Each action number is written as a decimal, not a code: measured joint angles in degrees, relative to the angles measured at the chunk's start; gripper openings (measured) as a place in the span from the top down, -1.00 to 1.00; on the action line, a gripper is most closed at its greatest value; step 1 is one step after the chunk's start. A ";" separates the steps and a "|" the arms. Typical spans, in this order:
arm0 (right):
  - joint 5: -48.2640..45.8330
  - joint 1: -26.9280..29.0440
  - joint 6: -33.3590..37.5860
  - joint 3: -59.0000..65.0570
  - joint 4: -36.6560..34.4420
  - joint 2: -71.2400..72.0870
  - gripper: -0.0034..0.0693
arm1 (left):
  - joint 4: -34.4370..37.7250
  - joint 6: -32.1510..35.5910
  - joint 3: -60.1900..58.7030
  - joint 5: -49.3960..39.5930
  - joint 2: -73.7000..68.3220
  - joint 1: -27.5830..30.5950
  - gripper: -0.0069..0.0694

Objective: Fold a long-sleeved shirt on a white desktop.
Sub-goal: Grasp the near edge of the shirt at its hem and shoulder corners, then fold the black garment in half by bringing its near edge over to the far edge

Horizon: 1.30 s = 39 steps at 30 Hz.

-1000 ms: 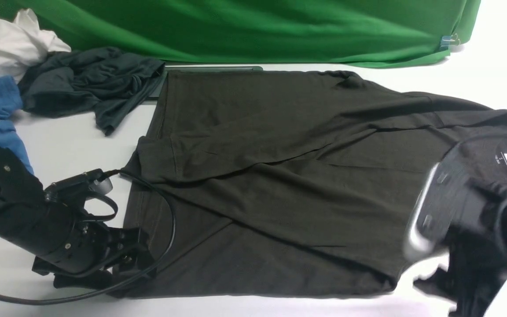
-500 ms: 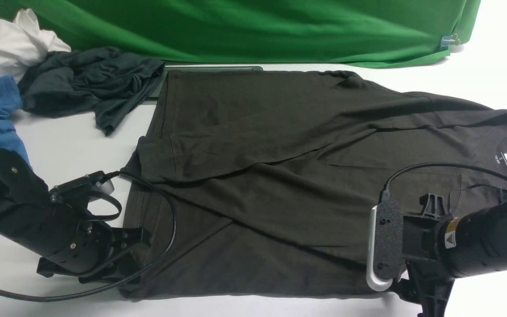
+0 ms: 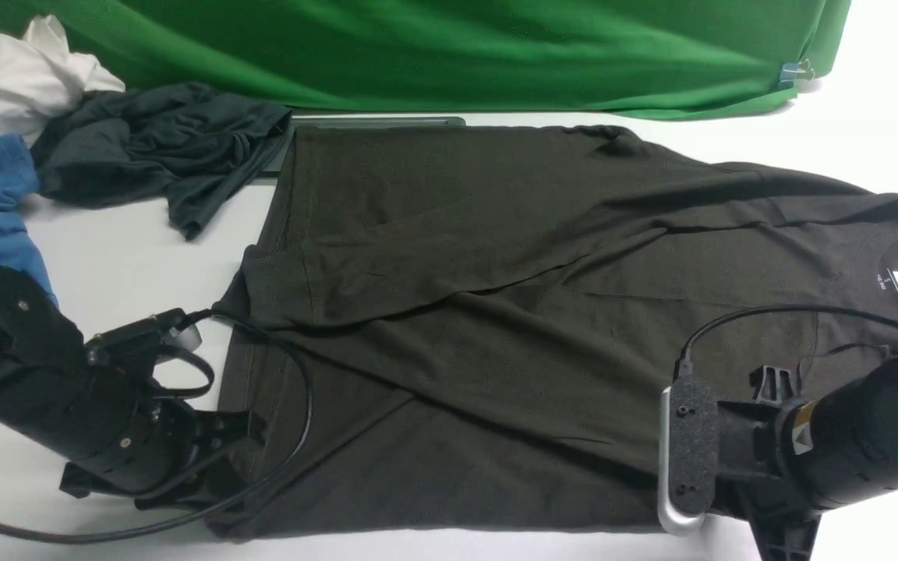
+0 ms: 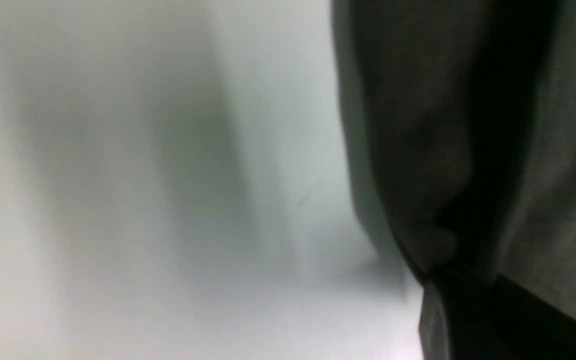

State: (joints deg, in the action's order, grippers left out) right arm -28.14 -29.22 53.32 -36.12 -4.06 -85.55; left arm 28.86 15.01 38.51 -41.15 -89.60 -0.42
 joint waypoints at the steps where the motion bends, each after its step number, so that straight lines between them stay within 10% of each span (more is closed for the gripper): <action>1: -0.93 0.00 -0.71 0.00 0.00 1.26 0.82 | -1.09 -0.77 0.00 -0.63 1.45 0.00 0.74; 12: -11.64 0.00 -8.27 0.06 -0.88 15.17 0.82 | -13.94 -11.38 -1.33 -8.90 20.11 0.00 0.74; 26: -16.26 -0.06 -15.05 3.51 -6.18 23.32 0.83 | -13.16 -13.20 -6.60 -10.48 28.30 -0.05 0.74; 39: -11.14 8.65 -8.24 -31.72 2.02 0.23 0.83 | -14.09 -14.61 23.26 -7.22 10.36 -0.05 0.74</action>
State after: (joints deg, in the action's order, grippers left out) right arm -39.29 -20.57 45.08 -67.84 -2.05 -85.33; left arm 14.76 0.40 61.77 -48.36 -79.24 -0.47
